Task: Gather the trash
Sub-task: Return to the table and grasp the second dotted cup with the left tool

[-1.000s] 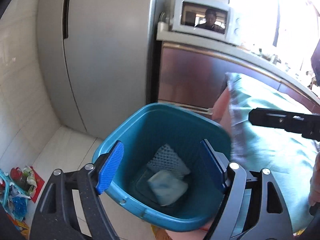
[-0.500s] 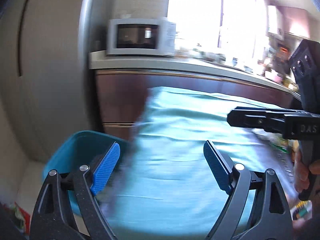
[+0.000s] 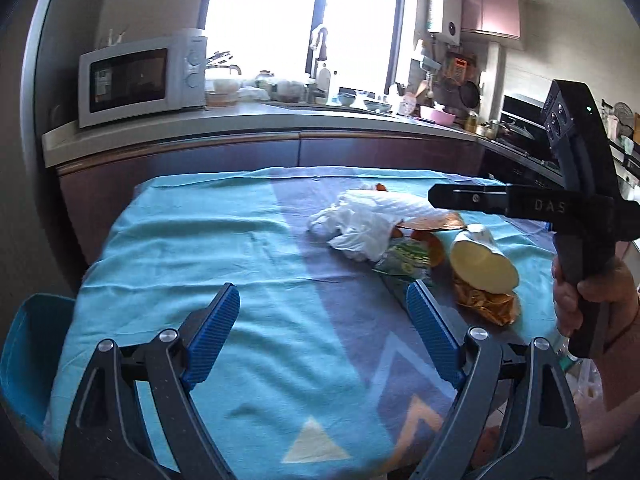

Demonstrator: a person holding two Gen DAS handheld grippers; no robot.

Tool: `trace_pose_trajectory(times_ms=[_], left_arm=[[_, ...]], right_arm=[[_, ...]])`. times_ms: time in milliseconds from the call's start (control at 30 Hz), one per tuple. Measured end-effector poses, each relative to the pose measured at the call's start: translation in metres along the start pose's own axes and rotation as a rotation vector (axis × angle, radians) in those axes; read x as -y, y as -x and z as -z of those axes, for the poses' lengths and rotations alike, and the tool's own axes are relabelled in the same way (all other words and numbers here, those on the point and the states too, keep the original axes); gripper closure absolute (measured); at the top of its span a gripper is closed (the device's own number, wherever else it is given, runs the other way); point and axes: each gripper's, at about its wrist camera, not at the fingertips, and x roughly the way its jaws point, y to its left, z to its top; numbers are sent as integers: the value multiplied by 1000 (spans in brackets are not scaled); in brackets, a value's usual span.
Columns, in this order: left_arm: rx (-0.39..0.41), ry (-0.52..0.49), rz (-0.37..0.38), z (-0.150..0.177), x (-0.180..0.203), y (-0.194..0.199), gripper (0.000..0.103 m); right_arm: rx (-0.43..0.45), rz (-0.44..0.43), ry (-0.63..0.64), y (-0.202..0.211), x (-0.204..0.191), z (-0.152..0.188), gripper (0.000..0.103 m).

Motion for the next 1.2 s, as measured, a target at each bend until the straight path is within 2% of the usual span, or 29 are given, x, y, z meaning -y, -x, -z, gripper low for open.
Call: trace_pose_trajectory(times_ms=[133,333,567,867,967,1100,1200], left_arm=[[-19,-53,99,-2,37,-8,19],[-64,-91,237,-8,71,-27,21],[-154,-103,330,-8,99,-60,33],[-223,21,416,-14,86,-85,42],[-235,81,437,-14,72,-85,50],[-246,144,451,-15,55,-89,68],[-248,178,453,-15,44,-90,88]], right_arm=[[30,71,-62,17,38,4,55],[14,99,-164,24,84,19,55],[-25,20,-237,15,99,38,55],[-52,-121,-221,10,76,43,55],[-63,-155,-198,7,65,42,55],[-67,-178,-167,6,54,39,55],[-60,-183,-141,9,49,35,55]])
